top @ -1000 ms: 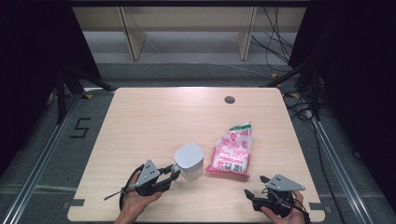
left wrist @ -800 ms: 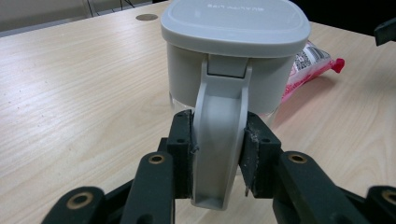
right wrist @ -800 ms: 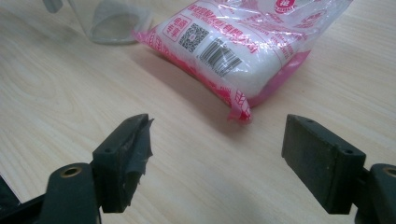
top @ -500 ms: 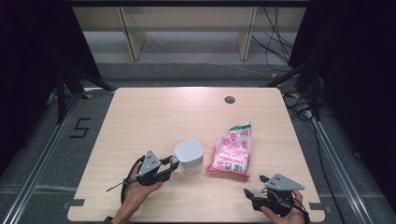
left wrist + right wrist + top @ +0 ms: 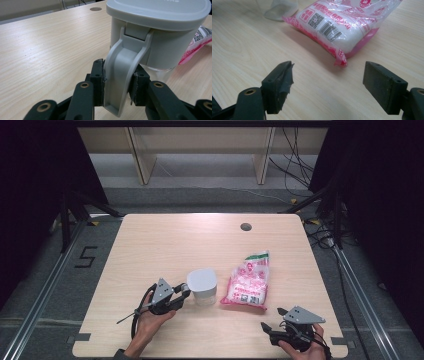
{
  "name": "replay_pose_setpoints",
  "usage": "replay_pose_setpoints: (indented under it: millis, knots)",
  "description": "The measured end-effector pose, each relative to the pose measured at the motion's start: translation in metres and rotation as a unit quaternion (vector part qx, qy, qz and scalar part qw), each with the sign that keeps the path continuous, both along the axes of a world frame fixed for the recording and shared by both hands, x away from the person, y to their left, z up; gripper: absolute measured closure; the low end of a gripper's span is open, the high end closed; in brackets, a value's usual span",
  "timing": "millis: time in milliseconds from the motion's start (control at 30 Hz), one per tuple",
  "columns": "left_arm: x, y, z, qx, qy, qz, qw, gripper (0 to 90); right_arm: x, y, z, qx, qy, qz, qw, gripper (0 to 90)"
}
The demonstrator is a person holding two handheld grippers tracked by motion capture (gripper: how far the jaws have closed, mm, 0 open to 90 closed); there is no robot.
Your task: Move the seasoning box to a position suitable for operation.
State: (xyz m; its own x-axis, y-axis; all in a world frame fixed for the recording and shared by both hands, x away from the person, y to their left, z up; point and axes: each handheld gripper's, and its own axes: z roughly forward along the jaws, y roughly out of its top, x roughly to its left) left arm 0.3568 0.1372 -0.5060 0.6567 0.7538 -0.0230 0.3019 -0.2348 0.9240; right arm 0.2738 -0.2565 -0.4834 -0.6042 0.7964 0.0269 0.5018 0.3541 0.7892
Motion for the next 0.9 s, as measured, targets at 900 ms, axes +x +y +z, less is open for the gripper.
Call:
replay_pose_setpoints:
  millis: [900]
  knots:
    - [0.008, -0.011, -0.004, -0.004, -0.015, 0.000, 0.9999, 70.0, 0.001, -0.001, 0.001, 0.003, 0.009, 0.009, 0.9999, 24.6]
